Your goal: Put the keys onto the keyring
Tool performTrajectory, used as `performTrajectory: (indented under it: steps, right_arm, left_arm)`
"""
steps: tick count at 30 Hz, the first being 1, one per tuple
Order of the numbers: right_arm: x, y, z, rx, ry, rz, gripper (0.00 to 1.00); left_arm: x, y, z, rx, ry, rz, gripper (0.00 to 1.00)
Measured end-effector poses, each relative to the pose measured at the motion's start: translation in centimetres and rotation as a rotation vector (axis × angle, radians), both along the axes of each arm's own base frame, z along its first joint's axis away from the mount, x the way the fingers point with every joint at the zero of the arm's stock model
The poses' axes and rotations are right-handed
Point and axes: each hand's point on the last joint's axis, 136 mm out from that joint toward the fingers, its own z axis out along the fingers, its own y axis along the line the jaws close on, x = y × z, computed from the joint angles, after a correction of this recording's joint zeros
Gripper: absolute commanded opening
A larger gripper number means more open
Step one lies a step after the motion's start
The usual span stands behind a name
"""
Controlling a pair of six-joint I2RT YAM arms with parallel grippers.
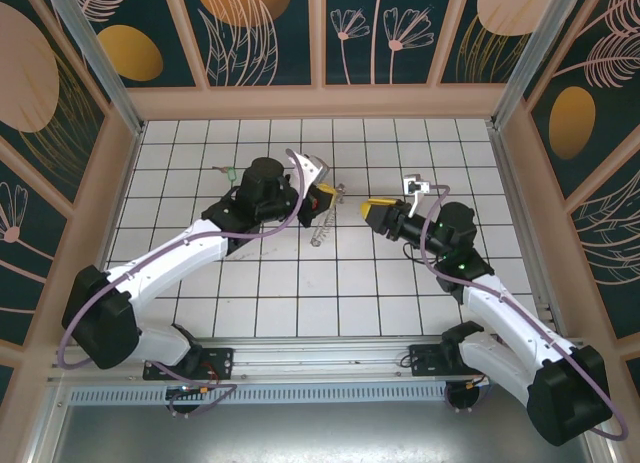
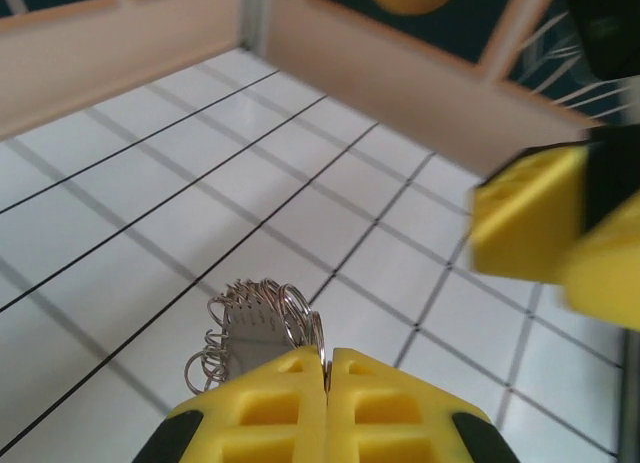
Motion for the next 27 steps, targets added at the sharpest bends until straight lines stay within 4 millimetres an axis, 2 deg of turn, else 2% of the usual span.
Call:
performTrajectory:
  steps: [9, 15, 20, 27]
  right_arm:
    - [0.2, -0.7, -3.8, -0.024, 0.091, -0.051, 0.4]
    - [0.3, -1.0, -5.1, -0.03, 0.126, -0.072, 0.4]
    - [0.3, -1.3, -6.0, -0.035, 0.149, -0.088, 0.4]
    - [0.0, -1.5, -7.2, -0.045, 0.174, -0.1, 0.41]
  left_arm:
    - [4.4, 5.6, -5.3, 0.298, 0.009, 0.359, 0.0]
    - [5.5, 7.6, -9.1, 0.452, 0.047, 0.455, 0.0]
    - [5.4, 7.3, -12.7, 0.522, 0.11, 0.439, 0.0]
    - [3.1, 4.0, -17.6, 0.505, 0.22, 0.335, 0.0]
